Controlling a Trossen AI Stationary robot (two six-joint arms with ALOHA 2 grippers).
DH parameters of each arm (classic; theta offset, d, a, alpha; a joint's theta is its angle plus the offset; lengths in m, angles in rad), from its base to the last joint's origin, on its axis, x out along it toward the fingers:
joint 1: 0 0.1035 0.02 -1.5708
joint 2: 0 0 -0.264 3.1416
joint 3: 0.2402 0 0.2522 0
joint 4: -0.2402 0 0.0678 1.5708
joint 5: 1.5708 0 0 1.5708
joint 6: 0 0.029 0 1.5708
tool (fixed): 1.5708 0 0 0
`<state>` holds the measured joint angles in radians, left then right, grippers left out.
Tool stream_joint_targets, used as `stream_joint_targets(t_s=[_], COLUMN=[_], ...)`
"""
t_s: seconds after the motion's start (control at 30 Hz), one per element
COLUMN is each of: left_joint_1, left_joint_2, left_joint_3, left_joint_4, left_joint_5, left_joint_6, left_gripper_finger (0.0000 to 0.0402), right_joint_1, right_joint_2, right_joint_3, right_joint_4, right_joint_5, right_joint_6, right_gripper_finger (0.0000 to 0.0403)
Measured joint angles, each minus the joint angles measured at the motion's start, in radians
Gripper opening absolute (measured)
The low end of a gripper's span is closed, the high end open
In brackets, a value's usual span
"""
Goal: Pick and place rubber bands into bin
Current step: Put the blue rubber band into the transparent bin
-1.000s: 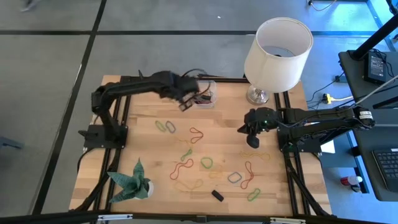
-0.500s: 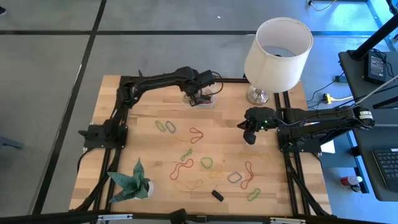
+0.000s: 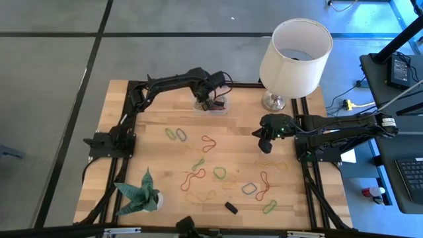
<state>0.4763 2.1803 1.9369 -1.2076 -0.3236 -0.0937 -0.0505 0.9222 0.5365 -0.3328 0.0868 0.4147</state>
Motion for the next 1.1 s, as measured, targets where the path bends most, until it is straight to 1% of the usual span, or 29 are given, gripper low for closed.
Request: stream_joint_targets(t_s=[0.17,0.27,0.37,0.47,0.53,0.63,0.67,0.77,0.87,0.9,1.0,1.1], left_joint_1=[-0.006,-0.018,-0.037,-0.066,-0.097,-0.168,-0.196,-0.287,-0.377,-0.405,-0.471,-0.502], left_joint_2=[0.000,-0.003,-0.005,-0.008,-0.015,-0.040,-0.045,-0.049,-0.061,-0.062,-0.059,-0.059], left_joint_3=[0.000,0.000,0.022,0.061,0.078,0.083,0.083,0.082,0.082,0.083,0.082,0.082], left_joint_4=[-0.039,-0.079,-0.158,-0.229,-0.251,-0.237,-0.230,-0.179,-0.108,-0.075,-0.028,-0.017], left_joint_5=[0.003,0.005,0.005,0.003,0.016,0.086,0.092,0.083,0.126,0.137,0.145,0.104], left_joint_6=[-0.029,-0.057,-0.132,-0.200,-0.209,-0.210,-0.210,-0.191,-0.086,-0.059,-0.034,-0.051], left_gripper_finger=[0.0108,0.0131,0.0142,0.0141,0.0136,0.0121,0.0112,0.0073,0.0019,0.0010,0.0003,0.0002], right_joint_1=[0.000,0.001,0.001,0.001,0.001,0.000,0.000,0.000,0.000,0.000,0.000,0.001], right_joint_2=[0.000,0.000,0.000,0.000,0.000,0.000,0.000,0.000,0.000,0.000,0.000,0.000], right_joint_3=[0.000,0.000,0.000,0.000,0.000,0.000,0.000,0.000,0.000,0.000,0.000,0.000], right_joint_4=[-0.001,-0.003,-0.006,-0.018,-0.024,-0.029,-0.028,-0.027,-0.024,-0.024,-0.025,-0.024], right_joint_5=[-0.001,-0.011,-0.029,-0.030,-0.030,-0.031,-0.031,-0.029,-0.027,-0.027,-0.027,-0.022], right_joint_6=[-0.010,-0.042,-0.060,-0.063,-0.088,-0.125,-0.133,-0.145,-0.171,-0.186,-0.185,-0.140], right_gripper_finger=[0.0006,0.0006,0.0006,0.0006,0.0006,0.0006,0.0006,0.0006,0.0006,0.0006,0.0006,0.0005])
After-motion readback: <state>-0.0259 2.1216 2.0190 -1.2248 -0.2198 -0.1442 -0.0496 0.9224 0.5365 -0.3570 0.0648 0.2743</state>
